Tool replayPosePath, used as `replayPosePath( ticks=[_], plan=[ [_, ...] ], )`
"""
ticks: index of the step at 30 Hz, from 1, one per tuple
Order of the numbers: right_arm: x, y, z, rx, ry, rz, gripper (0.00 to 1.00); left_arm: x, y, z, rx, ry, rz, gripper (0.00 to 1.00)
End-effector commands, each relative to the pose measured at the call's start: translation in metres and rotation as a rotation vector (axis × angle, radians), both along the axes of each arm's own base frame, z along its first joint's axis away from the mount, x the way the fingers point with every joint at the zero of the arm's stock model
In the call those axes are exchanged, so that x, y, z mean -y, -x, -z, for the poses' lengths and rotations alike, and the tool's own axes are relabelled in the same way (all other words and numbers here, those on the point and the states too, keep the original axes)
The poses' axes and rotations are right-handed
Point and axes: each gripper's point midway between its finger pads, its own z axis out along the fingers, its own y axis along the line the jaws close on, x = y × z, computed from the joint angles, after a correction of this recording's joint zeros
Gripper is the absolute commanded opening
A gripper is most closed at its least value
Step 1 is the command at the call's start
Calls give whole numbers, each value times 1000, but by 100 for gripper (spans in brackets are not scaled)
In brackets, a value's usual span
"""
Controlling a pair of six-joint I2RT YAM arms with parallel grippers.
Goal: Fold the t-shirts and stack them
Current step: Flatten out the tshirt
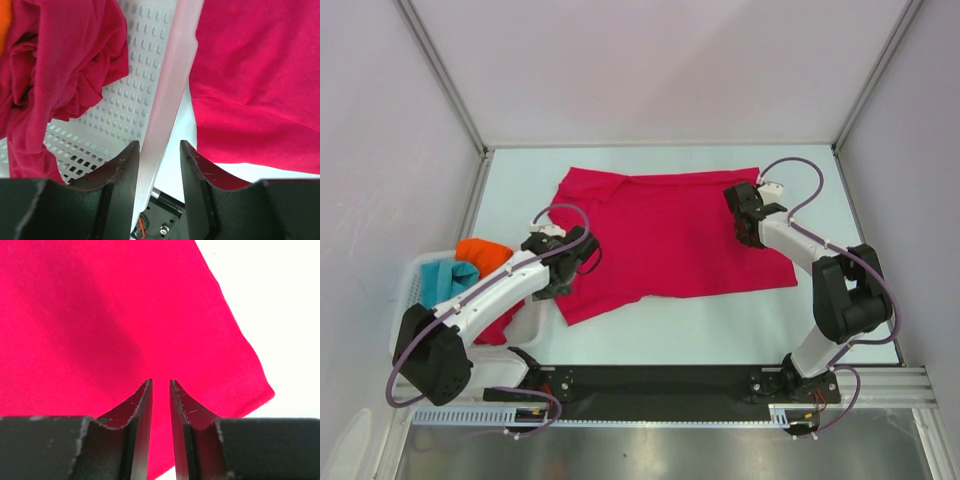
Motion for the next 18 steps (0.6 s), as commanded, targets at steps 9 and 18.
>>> replayPosePath(
  ticks=[9, 18],
  plan=[
    [5, -4, -29, 77, -16, 7, 25, 31, -18, 6, 9, 156, 52, 2],
    [7, -4, -36, 90, -22, 2, 25, 25, -46, -14, 78, 192, 16, 0]
  ],
)
